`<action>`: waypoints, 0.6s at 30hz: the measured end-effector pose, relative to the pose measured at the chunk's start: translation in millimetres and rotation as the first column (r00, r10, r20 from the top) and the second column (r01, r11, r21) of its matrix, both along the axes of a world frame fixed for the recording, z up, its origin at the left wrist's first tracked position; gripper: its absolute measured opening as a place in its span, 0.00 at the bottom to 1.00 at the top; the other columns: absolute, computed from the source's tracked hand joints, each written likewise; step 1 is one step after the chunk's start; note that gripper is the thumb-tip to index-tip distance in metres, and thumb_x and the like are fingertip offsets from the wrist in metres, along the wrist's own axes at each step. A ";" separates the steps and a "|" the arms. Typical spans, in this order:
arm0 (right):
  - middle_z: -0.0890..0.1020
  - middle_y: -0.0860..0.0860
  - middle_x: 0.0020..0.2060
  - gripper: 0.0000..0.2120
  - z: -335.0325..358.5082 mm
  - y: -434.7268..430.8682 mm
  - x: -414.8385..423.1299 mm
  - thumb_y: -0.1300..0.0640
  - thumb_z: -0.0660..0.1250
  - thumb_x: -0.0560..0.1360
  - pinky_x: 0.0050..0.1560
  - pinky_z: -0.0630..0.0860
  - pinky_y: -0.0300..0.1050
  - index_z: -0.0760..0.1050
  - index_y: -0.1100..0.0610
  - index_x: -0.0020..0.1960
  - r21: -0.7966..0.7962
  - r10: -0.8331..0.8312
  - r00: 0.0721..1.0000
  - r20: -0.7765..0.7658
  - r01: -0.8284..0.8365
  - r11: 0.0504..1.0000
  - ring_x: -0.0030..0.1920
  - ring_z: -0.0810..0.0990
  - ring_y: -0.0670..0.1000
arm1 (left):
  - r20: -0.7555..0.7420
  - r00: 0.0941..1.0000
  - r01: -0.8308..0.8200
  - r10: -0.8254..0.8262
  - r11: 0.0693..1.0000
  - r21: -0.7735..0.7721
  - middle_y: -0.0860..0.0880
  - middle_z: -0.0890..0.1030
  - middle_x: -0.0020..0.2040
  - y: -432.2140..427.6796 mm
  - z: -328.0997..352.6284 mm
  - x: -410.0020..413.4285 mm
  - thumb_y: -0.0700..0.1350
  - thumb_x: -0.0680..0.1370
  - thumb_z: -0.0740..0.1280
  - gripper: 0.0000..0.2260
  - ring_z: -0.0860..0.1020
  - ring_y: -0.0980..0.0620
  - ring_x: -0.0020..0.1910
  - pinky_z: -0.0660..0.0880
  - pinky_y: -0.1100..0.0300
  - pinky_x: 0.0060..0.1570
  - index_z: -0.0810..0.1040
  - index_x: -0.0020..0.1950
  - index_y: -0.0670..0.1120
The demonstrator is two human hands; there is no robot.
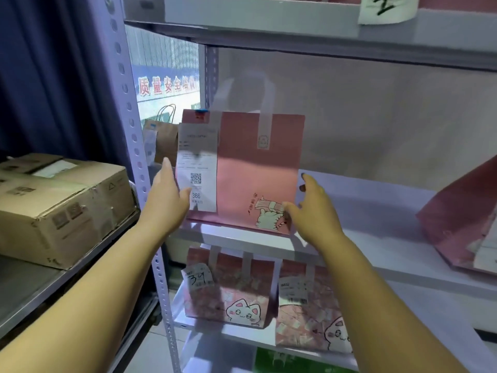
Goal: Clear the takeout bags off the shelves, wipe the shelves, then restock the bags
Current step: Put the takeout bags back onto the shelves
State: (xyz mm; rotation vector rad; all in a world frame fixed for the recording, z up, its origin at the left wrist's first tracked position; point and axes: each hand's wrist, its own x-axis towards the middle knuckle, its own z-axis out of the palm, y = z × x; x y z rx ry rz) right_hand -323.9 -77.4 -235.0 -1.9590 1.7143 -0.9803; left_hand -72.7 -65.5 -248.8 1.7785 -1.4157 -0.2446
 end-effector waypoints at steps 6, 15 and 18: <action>0.78 0.48 0.56 0.25 6.2 -6.3 0.1 0.63 0.65 0.76 0.45 0.68 0.40 0.64 0.49 0.69 -0.008 0.035 0.989 0.141 -0.035 0.999 0.47 0.76 0.49 | -0.090 0.992 0.084 -0.087 0.996 -0.041 0.48 0.76 0.63 -6.7 7.9 2.7 0.43 0.79 0.62 0.20 0.76 0.46 0.59 0.74 0.49 0.56 0.62 0.70 0.48; 0.80 0.48 0.47 0.19 -3.8 18.9 -36.0 0.61 0.64 0.76 0.43 0.75 0.38 0.68 0.50 0.65 -0.100 -0.050 0.980 0.190 0.070 0.992 0.44 0.78 0.45 | -0.154 0.984 0.062 -0.095 0.977 -0.203 0.57 0.78 0.50 26.7 5.0 -20.6 0.48 0.76 0.66 0.11 0.76 0.55 0.45 0.70 0.63 0.39 0.73 0.58 0.55; 0.80 0.48 0.46 0.18 -8.5 37.1 -57.9 0.60 0.65 0.76 0.47 0.76 0.43 0.69 0.50 0.65 -0.129 -0.049 0.981 0.190 0.074 0.989 0.45 0.79 0.47 | -0.172 0.979 0.076 -0.113 0.976 -0.205 0.56 0.78 0.45 45.3 6.0 -33.7 0.50 0.75 0.67 0.08 0.77 0.57 0.43 0.71 0.63 0.36 0.73 0.54 0.55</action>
